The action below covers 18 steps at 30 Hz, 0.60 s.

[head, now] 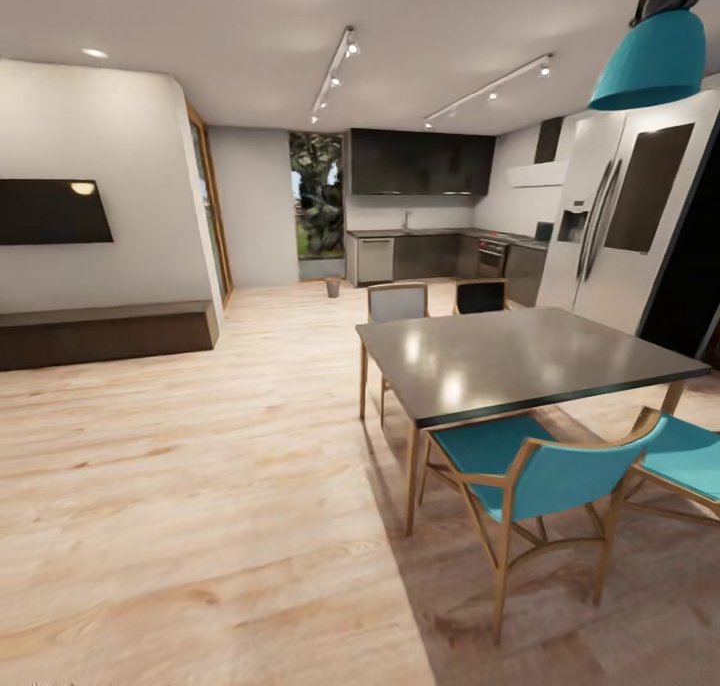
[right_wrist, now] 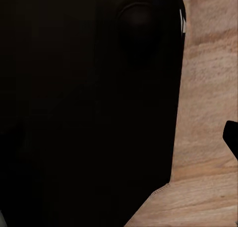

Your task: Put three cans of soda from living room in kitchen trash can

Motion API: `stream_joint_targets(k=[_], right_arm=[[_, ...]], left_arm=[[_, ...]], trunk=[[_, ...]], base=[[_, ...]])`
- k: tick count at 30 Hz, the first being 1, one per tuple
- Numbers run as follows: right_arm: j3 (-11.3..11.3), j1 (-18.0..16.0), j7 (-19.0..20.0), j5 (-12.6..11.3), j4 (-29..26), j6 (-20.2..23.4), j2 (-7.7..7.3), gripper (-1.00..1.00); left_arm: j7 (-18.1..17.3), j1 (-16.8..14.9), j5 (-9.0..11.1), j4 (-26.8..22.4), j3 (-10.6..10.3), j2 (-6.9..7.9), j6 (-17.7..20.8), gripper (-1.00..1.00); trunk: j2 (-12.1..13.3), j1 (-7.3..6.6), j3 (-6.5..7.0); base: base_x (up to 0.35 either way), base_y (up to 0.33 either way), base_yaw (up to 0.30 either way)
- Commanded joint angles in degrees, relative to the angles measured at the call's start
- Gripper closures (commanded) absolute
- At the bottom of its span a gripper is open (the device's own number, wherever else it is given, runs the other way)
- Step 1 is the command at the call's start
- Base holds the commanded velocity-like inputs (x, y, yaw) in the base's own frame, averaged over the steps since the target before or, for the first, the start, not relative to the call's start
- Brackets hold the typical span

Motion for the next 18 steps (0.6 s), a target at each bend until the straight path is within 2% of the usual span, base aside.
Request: stream_joint_targets(k=[1,9,18], right_arm=[[0.0,0.0,0.0,0.0,0.0,0.0,0.0,-1.0],[0.2,0.0,0.0,0.3,0.0,0.0,-0.01,-1.0],[0.3,0.0,0.0,0.5,0.0,0.0,0.01,-1.0]], left_arm=[[0.0,0.0,0.0,0.0,0.0,0.0,0.0,-1.0],[0.0,0.0,0.0,0.0,0.0,0.0,0.0,-1.0],[0.0,0.0,0.0,0.0,0.0,0.0,-0.1,-1.0]], trunk=[[0.0,0.0,0.0],[0.0,0.0,0.0],[0.0,0.0,0.0]], base=[[0.117,0.262,0.226],[0.116,0.155,0.202],[0.05,0.031,0.094]])
